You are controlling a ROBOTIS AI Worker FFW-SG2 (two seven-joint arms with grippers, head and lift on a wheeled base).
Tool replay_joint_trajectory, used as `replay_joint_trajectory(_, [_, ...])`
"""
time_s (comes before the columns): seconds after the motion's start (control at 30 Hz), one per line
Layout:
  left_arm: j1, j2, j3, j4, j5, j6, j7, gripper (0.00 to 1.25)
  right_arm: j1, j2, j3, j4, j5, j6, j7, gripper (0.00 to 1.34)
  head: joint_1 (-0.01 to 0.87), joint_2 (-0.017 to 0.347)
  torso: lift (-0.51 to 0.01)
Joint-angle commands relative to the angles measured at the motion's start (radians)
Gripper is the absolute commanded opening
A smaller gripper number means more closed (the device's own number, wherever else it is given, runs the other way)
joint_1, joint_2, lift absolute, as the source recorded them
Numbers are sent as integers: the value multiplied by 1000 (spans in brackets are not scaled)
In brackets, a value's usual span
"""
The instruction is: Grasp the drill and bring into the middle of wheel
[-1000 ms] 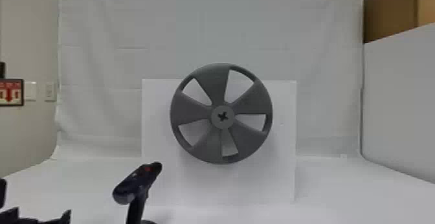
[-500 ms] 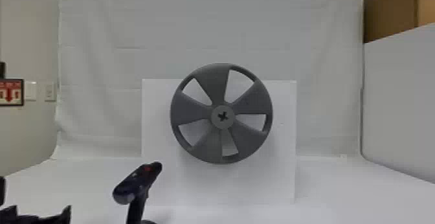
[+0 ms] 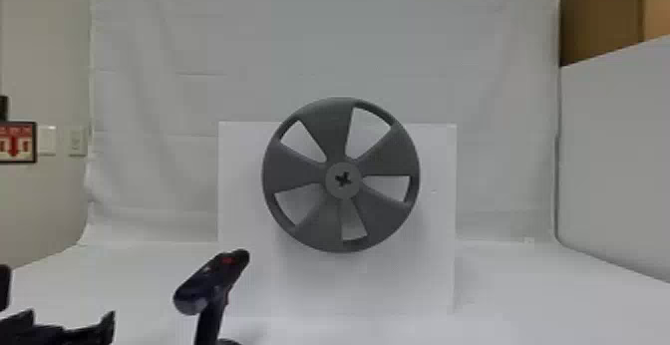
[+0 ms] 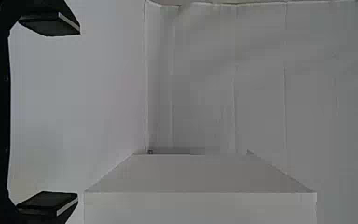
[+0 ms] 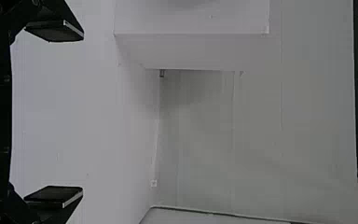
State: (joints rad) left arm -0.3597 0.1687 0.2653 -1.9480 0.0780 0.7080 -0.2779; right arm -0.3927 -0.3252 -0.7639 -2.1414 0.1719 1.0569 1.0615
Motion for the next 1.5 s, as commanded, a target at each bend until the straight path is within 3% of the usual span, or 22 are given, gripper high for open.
replay_joint_trajectory(0.0, [-2, 3, 0, -2, -1, 11, -4, 1209, 0, 0, 0, 0, -3, 0, 0, 1203, 0, 0, -406])
replay_joint_trajectory(1.47, [2, 5, 0, -9, 8, 13, -4, 1209, -8, -11, 12, -3, -9, 1, 0, 1203, 0, 0, -406])
